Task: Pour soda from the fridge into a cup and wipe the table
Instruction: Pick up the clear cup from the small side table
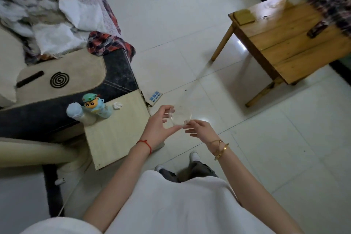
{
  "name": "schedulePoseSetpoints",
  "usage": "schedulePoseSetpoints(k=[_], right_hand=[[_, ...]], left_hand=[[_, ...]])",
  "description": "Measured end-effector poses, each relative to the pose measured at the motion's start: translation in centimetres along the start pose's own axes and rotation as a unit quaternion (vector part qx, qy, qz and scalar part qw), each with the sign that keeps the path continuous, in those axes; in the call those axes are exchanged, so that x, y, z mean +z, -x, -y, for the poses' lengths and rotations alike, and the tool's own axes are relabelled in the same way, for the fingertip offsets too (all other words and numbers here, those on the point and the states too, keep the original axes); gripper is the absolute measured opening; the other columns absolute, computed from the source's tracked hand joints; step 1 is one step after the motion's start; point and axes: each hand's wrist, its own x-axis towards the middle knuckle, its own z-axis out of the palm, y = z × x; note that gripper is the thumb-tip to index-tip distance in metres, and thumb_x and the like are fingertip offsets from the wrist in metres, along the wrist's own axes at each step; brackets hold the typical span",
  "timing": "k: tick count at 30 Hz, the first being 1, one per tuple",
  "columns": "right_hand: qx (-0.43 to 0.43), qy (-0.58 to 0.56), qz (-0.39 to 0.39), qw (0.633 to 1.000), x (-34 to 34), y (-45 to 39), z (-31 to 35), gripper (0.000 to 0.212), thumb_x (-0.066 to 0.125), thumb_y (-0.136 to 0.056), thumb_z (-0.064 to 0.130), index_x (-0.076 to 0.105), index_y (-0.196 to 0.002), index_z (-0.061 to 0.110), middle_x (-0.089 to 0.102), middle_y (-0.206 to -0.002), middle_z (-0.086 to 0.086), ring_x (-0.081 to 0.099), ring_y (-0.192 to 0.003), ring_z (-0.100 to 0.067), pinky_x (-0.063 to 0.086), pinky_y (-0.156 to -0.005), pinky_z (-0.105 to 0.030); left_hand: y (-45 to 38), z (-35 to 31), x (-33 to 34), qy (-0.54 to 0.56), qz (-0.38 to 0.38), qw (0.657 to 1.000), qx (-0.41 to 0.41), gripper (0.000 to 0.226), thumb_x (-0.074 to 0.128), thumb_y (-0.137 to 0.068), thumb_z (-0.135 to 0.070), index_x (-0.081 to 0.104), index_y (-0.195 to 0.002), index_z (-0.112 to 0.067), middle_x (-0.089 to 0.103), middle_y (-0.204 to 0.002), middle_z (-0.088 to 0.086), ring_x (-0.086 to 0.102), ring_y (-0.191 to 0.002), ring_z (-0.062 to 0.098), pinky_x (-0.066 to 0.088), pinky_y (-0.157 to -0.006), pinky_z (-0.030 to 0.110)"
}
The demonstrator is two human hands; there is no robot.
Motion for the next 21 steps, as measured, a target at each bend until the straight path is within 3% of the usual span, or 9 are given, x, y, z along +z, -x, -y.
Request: schedulePoseSetpoints(k=[9,15,21], right_hand=[[-0.007,-0.089,-0.08,0.993,-9.7,3.0,-2.5,0.03,0.045,-0.101,0.022,0.065,-0.115,0.005,0.072,-0.108,-0.01,0.066,-0.097,-0.022,0.051,-0.089,-0.031],[-0.02,-0.115,-0.121,0.986,-20.0,4.7,-4.6,0.027,0.044,-0.101,0.021,0.068,-0.108,0.009,0.072,-0.103,-0.008,0.065,-0.086,-0.016,0.05,-0.084,-0.028],[-0.033,-0.126,-0.162,0.978,-31.8,5.9,-6.3,0.026,0.043,-0.1,0.018,0.068,-0.099,0.012,0.071,-0.097,-0.006,0.064,-0.082,-0.017,0.049,-0.069,-0.018]], left_hand=[[-3.3,-5.8,8.3,-0.044,0.097,0.992,0.067,0.067,0.083,-0.072,-0.038,0.051,-0.13,-0.027,0.06,-0.122,-0.016,0.058,-0.11,0.0,0.05,-0.097,0.023],[-5.7,-11.6,17.7,-0.043,0.146,0.984,0.09,0.06,0.084,-0.072,-0.034,0.054,-0.123,-0.029,0.06,-0.117,-0.022,0.056,-0.104,-0.01,0.05,-0.095,0.02],[-7.9,-17.4,28.6,-0.028,0.172,0.977,0.124,0.055,0.083,-0.071,-0.038,0.056,-0.118,-0.032,0.063,-0.117,-0.02,0.06,-0.106,-0.002,0.051,-0.094,0.026]])
